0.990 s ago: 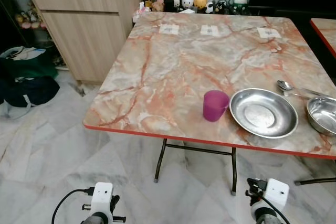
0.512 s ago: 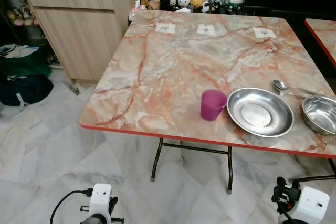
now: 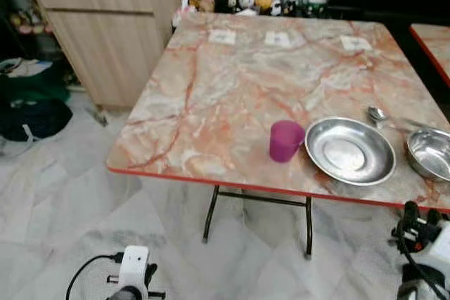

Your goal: Setting the table

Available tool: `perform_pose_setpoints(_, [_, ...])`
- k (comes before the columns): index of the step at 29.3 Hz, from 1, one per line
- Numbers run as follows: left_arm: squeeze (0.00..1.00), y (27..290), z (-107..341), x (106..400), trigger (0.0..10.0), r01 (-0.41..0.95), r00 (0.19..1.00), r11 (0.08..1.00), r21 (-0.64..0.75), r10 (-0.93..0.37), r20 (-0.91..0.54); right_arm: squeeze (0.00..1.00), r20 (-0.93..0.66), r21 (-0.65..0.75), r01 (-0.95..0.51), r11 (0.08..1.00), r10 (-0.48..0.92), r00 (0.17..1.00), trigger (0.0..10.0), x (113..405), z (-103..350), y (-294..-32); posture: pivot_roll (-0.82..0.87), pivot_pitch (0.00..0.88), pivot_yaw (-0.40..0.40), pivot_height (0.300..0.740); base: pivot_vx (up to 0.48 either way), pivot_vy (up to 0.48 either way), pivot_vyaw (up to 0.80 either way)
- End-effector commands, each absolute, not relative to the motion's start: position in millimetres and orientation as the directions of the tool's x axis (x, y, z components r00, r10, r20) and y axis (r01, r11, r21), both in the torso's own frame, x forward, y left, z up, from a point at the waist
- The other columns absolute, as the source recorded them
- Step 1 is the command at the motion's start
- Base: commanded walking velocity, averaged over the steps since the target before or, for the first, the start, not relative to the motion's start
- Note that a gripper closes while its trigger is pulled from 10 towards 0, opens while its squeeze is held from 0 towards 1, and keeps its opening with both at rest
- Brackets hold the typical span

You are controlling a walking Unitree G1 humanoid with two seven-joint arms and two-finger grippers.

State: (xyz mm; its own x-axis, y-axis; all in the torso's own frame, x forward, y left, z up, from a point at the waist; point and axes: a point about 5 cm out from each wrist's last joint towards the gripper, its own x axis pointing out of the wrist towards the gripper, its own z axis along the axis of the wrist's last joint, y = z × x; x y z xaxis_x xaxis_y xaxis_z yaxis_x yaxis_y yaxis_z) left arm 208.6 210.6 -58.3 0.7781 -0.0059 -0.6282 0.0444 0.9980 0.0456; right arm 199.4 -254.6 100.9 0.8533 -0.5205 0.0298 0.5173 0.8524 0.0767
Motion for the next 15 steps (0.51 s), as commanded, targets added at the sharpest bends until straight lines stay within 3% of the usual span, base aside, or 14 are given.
perform_pose_setpoints(1, [0.0, 211.4, -60.6, 205.4, 10.0, 0.039, 0.767, 0.998, 0.042, -0.003, -0.642, 0.0, 0.033, 0.077, 0.539, 0.839, -0.542, 0.839, 10.0, 194.8, 104.0, -259.2, -0.07, 0.064, -0.026, 0.74, 0.0, 0.0, 0.0])
perform_pose_setpoints(3, [0.0, 211.8, -58.9, 208.2, 10.0, 0.035, 0.772, 0.998, 0.044, 0.001, -0.636, 0.0, 0.119, 0.125, 0.556, 0.822, -0.568, 0.814, 10.0, 210.3, 138.5, -261.7, -0.06, 0.061, -0.018, 0.74, 0.0, 0.0, 0.0])
perform_pose_setpoints(15, [0.0, 212.5, -58.5, 208.9, 10.0, 0.035, 0.772, 0.998, 0.048, 0.003, -0.636, 0.0, 0.131, 0.185, 0.585, 0.789, -0.61, 0.782, 10.0, 223.5, 151.6, -269.8, -0.07, 0.059, -0.01, 0.74, 0.0, 0.0, 0.0])
